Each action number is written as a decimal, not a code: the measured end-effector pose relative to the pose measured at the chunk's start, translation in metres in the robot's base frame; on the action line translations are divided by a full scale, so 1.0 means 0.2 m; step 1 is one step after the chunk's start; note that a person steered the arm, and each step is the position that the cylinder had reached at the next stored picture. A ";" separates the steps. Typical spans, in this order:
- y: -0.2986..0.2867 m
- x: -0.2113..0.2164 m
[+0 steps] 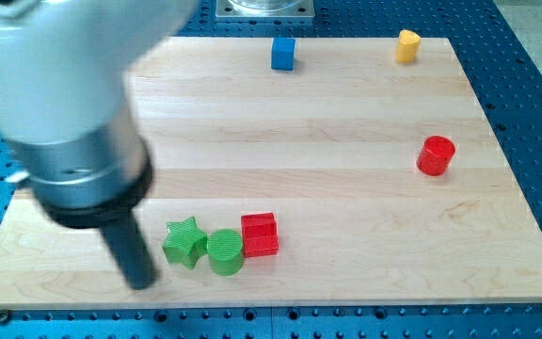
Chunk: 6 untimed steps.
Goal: Slide the hexagon above the green circle
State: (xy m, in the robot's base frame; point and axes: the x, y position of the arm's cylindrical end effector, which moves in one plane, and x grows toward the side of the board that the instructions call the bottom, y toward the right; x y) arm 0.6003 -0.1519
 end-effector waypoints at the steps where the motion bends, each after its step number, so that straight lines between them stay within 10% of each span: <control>1: 0.16 -0.10; 2: 0.32 -0.10; 4: -0.75 -0.31; 6: -0.67 -0.79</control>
State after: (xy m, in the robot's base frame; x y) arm 0.4421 -0.2859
